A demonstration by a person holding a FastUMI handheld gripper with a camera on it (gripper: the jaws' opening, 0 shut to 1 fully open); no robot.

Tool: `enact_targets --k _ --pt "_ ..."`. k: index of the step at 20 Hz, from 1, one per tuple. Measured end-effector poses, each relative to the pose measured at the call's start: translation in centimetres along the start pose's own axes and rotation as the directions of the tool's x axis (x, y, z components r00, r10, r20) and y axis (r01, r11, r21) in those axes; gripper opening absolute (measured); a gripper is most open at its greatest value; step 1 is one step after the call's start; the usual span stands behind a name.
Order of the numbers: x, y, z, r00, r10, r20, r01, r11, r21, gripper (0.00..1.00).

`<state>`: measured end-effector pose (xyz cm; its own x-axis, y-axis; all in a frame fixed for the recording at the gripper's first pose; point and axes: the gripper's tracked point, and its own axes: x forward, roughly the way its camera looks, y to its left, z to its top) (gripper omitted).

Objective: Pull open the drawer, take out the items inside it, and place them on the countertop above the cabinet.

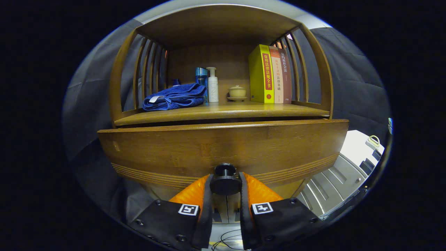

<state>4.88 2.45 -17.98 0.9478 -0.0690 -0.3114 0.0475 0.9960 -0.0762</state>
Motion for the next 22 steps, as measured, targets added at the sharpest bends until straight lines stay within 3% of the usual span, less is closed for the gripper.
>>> enact_targets --k 9,22 --pt "-6.2 -0.2 -2.0 0.999 -0.009 -0.032 0.009 1.000 -0.018 0.42" --pt "-10.7 -0.7 -4.7 0.995 -0.006 -0.098 0.007 1.000 0.008 0.42"
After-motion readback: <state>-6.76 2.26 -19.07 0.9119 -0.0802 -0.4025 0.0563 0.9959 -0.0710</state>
